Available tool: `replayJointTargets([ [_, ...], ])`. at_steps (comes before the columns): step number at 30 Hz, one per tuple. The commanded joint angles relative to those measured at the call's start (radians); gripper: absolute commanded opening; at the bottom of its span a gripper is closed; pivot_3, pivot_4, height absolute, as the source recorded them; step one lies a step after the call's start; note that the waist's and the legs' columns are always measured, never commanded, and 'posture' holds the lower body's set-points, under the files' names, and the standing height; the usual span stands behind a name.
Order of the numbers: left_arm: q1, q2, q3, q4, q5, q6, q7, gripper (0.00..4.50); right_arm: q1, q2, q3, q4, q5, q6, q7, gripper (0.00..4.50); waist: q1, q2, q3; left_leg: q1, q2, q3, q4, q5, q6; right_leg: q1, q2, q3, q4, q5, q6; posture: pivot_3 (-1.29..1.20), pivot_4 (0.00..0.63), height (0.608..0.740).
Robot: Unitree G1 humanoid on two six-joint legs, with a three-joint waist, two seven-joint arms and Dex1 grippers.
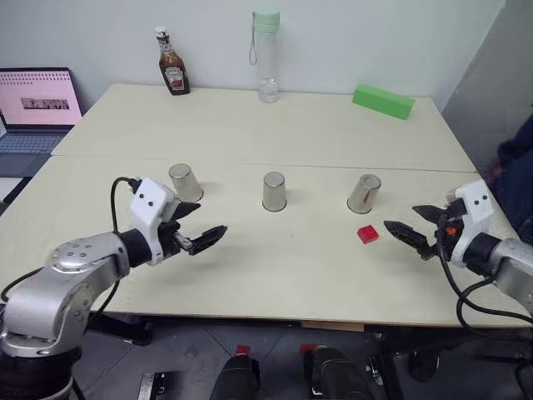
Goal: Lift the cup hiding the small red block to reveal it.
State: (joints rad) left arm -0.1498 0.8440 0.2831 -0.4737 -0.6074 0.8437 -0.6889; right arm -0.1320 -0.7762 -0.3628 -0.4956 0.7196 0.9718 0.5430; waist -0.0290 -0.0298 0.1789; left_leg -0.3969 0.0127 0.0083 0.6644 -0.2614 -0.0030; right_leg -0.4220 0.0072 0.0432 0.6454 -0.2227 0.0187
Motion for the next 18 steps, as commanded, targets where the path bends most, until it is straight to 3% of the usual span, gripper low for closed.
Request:
replayJointTargets([
  [1,0.006,0.036,0.038,-0.007,-0.016,-0.006,-0.037,4.50,-0.008,-0.020,-0.016,-0.007,0.032,0.002,0.037,4.46,0.000,0.000,0.000,0.000,0.000,0.000,0.000,0.000,0.000,0.000,0.000,0.000,0.000,0.000,0.000,0.00,0.150,0.740],
  [18,-0.021,0.052,0.033,0.020,-0.023,-0.021,-0.065,4.50,0.017,-0.019,-0.033,-0.018,0.034,0.002,0.042,4.46,0.000,0.000,0.000,0.000,0.000,0.000,0.000,0.000,0.000,0.000,0.000,0.000,0.000,0.000,0.000,0.00,0.150,0.740],
])
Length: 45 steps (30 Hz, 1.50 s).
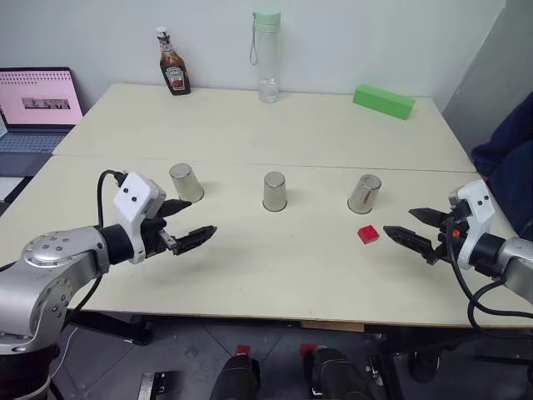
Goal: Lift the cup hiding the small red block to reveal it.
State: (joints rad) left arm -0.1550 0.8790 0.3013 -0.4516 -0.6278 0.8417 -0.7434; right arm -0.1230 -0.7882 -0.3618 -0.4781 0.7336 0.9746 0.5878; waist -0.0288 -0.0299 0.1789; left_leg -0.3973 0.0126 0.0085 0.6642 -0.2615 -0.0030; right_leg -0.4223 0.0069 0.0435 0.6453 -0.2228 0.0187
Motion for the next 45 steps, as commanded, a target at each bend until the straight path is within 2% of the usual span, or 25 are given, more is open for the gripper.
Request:
replayJointTargets([
  [1,-0.020,0.017,0.008,0.000,0.001,-0.022,-0.014,4.50,0.011,-0.007,-0.036,-0.036,0.020,-0.002,-0.004,4.46,0.000,0.000,0.000,0.000,0.000,0.000,0.000,0.000,0.000,0.000,0.000,0.000,0.000,0.000,0.000,0.00,0.150,0.740],
  [45,-0.060,0.027,-0.027,0.034,0.016,-0.028,-0.068,4.50,0.040,0.005,-0.054,-0.070,0.064,0.004,-0.059,4.46,0.000,0.000,0.000,0.000,0.000,0.000,0.000,0.000,0.000,0.000,0.000,0.000,0.000,0.000,0.000,0.00,0.150,0.740],
])
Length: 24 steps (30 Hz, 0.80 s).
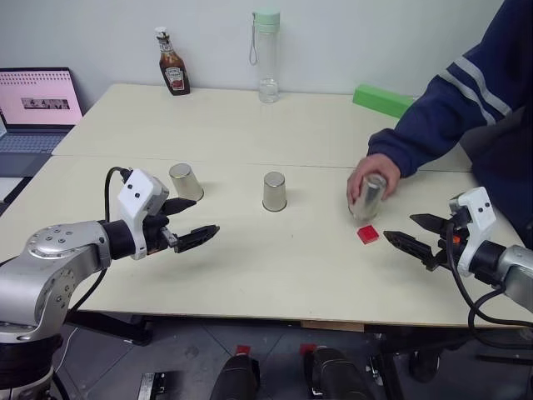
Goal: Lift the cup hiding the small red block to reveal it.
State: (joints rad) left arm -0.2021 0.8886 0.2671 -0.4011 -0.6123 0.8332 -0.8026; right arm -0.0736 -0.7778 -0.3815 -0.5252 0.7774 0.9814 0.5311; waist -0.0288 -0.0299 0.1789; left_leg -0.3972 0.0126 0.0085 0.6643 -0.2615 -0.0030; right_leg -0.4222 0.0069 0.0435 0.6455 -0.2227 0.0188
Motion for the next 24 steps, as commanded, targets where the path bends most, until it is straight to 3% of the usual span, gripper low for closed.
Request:
replayJointTargets([
  [1,-0.013,0.018,0.007,-0.017,0.001,-0.020,-0.009,4.50,-0.010,-0.006,-0.035,-0.022,0.021,-0.004,-0.003,4.46,0.000,0.000,0.000,0.000,0.000,0.000,0.000,0.000,0.000,0.000,0.000,0.000,0.000,0.000,0.000,0.00,0.150,0.740],
  [24,-0.018,0.021,0.003,-0.006,0.013,-0.035,-0.017,4.50,-0.019,-0.010,-0.029,-0.018,0.027,-0.005,-0.012,4.46,0.000,0.000,0.000,0.000,0.000,0.000,0.000,0.000,0.000,0.000,0.000,0.000,0.000,0.000,0.000,0.00,0.150,0.740],
])
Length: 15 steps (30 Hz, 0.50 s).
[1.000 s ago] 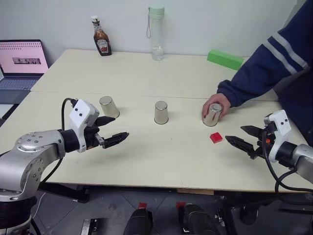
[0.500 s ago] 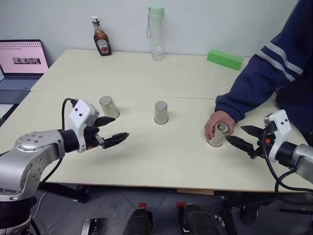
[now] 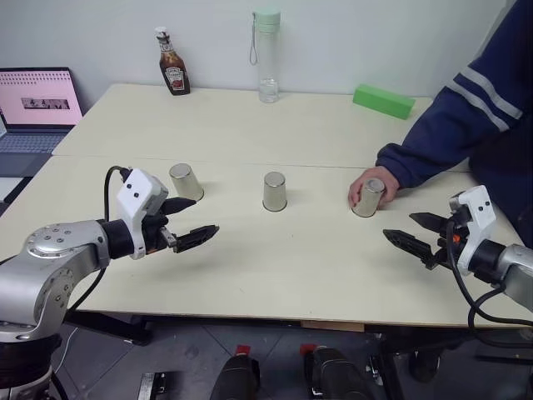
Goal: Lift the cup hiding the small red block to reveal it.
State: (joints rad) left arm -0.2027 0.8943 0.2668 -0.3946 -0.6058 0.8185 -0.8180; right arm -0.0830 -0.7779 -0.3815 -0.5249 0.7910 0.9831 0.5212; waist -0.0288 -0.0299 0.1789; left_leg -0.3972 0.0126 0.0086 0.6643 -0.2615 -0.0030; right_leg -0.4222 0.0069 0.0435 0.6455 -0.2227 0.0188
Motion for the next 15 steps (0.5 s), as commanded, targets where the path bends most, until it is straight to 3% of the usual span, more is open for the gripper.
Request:
replayJointTargets([
  [1,-0.015,0.015,0.005,-0.014,0.007,-0.021,-0.001,4.50,-0.008,-0.010,-0.029,-0.019,0.012,-0.007,-0.002,4.46,0.000,0.000,0.000,0.000,0.000,0.000,0.000,0.000,0.000,0.000,0.000,0.000,0.000,0.000,0.000,0.00,0.150,0.740],
  [15,-0.015,0.015,0.007,-0.015,0.009,-0.023,0.002,4.50,-0.030,-0.009,-0.016,-0.012,0.012,-0.007,-0.004,4.46,0.000,0.000,0.000,0.000,0.000,0.000,0.000,0.000,0.000,0.000,0.000,0.000,0.000,0.000,0.000,0.00,0.150,0.740],
])
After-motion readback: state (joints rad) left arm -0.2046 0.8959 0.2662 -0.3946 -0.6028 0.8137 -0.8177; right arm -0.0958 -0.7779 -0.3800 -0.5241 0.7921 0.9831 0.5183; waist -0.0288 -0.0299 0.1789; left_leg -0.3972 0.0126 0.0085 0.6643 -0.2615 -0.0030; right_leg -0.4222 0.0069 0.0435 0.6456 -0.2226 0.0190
